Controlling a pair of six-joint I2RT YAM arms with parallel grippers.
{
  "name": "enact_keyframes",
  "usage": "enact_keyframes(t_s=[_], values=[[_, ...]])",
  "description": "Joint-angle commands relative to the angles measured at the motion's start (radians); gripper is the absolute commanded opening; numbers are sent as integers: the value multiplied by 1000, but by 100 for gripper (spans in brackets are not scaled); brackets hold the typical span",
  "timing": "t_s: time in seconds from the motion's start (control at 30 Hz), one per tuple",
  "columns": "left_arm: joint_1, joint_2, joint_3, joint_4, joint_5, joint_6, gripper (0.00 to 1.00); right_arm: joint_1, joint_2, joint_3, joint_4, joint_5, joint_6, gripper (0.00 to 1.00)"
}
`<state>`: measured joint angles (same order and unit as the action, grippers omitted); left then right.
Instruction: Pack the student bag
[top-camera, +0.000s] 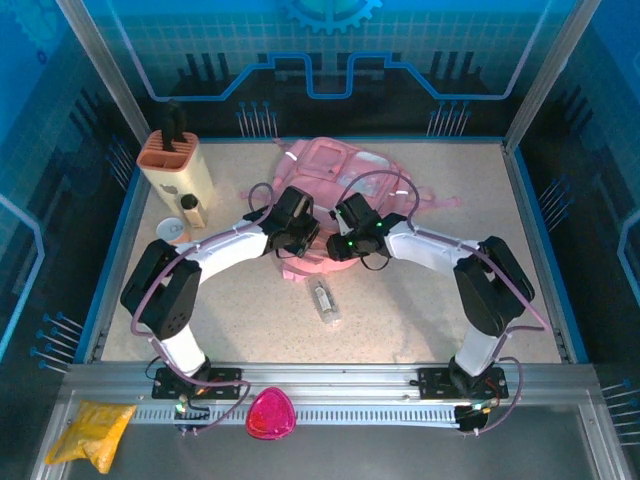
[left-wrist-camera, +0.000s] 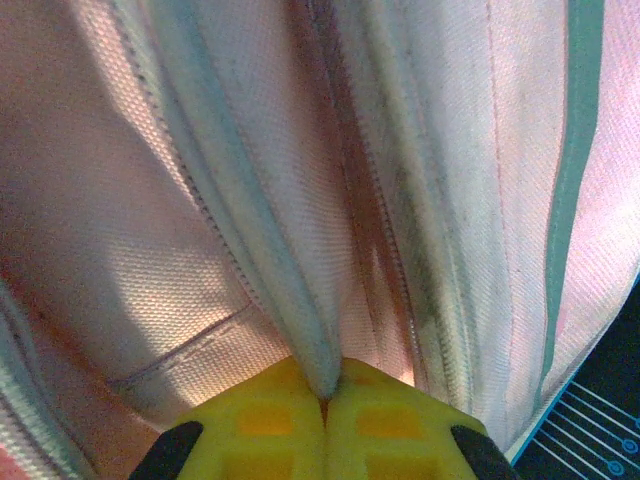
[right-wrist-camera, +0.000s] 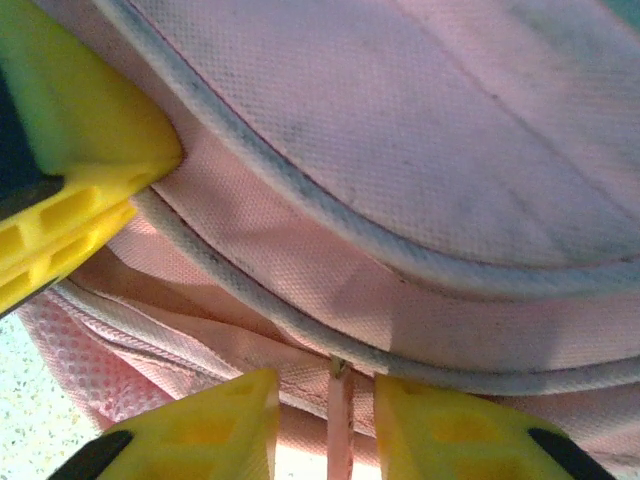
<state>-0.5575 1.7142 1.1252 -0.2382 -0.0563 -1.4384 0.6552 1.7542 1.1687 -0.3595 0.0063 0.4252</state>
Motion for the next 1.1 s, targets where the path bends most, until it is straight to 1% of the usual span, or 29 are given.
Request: enact_keyframes(t_s=[0.0, 0.07, 0.17, 0.27, 0.37, 0.47, 0.63, 0.7, 0.77, 0.93, 1.07], values=[[-5, -5, 31, -9, -11, 28, 0, -20, 44, 42, -1, 4, -12, 31], [-5, -9, 28, -1, -9, 29, 0, -20, 56, 47, 6, 4, -12, 31], [-7, -16, 26, 5, -8, 32, 0, -19, 74, 65, -24, 48, -11, 29], [-6, -17, 30, 3, -7, 36, 0, -16, 68, 60, -25, 60, -15, 16], [-7, -24, 30, -6, -19, 44, 0, -7, 48, 55, -37, 98, -22, 7], [-7, -38, 36, -16, -31, 57, 0, 4, 26, 49, -57, 139, -29, 0], [-7, -76, 43, -32, -54, 93, 0, 12, -24, 27, -102, 224, -34, 0], [-5, -90, 47, -50, -69, 114, 0, 8, -49, 15, -125, 275, -23, 0], [-3, -104, 49, -73, -88, 130, 0, -2, -78, -1, -138, 296, -15, 0], [44, -145, 12, -86, -94, 174, 0, -62, -145, -63, -147, 304, 5, 0], [95, -173, -22, -63, -48, 195, 0, -116, -145, -73, -150, 323, -9, 0]])
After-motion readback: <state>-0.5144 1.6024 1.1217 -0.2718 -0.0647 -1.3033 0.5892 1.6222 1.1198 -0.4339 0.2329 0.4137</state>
